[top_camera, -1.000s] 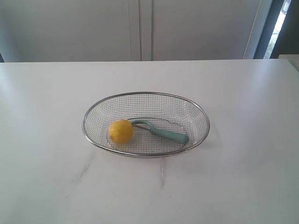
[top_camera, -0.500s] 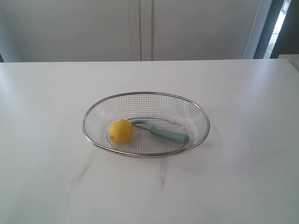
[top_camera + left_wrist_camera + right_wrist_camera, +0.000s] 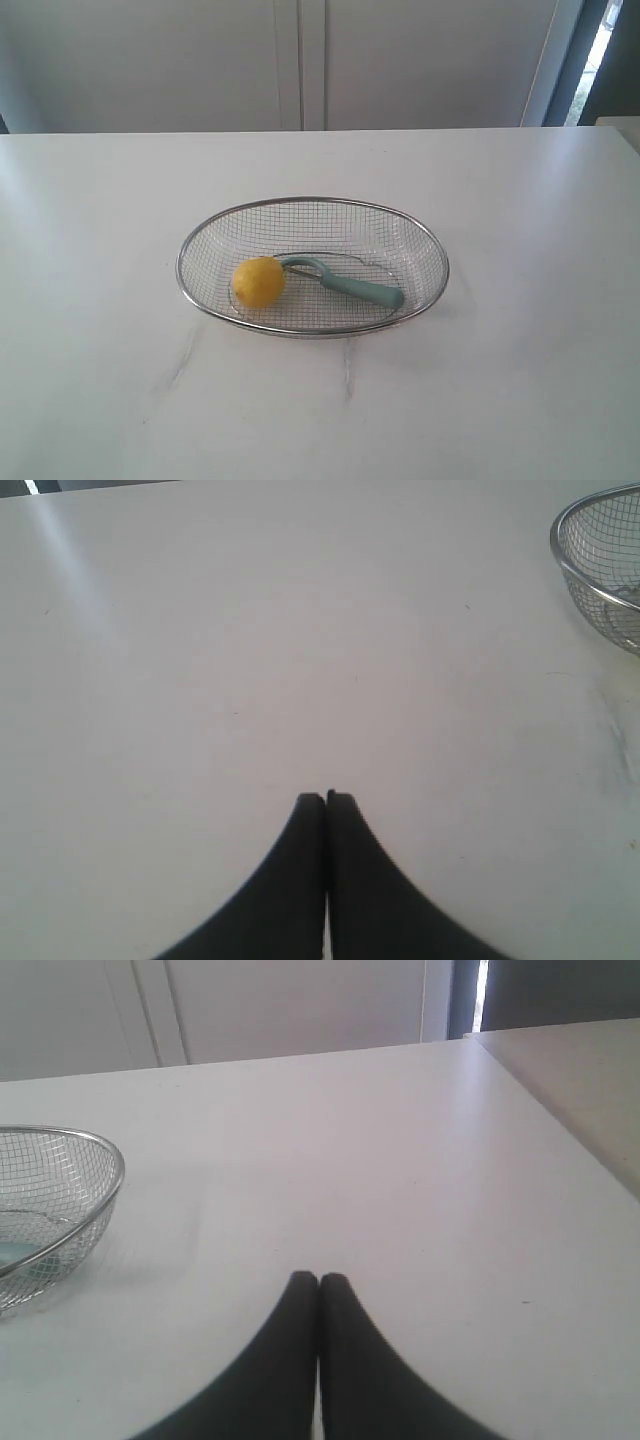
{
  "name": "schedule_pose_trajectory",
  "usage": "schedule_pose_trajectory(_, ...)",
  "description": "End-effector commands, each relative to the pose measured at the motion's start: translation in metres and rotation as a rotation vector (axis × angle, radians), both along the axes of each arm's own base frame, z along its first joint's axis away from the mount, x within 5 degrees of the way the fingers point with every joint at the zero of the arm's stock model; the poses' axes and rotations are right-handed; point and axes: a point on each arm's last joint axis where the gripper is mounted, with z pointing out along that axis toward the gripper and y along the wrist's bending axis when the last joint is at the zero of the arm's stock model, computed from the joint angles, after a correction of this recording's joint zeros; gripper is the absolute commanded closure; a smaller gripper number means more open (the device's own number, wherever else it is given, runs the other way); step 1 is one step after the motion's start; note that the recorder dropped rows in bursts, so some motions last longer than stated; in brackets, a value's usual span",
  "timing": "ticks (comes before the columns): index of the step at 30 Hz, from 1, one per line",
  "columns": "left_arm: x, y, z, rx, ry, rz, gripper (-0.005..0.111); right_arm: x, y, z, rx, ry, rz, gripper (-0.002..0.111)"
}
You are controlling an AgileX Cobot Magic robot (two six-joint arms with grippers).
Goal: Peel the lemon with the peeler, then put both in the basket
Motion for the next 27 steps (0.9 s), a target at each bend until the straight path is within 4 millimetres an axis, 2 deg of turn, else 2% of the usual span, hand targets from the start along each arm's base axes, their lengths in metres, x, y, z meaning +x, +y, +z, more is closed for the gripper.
schedule_pose_trajectory(1, -0.0003, -0.0002, -0.0011, -0.011, 0.001, 0.003, 0.107, -0.0001, 0.0006, 0.0002, 0.009, -0.012, 0.008, 0.108)
schedule_pose_trajectory(8, -0.0003, -0.0002, -0.0011, -0.011, 0.001, 0.003, 0.107, -0.0002, 0.0033, 0.0002, 0.009, -0.012, 0.059, 0.108)
schedule_pose_trajectory(27, -0.0003, -0.0002, -0.0011, -0.011, 0.001, 0.003, 0.107, -0.0003, 0.0033, 0.0, 0.009, -0.01, 0.059, 0.108)
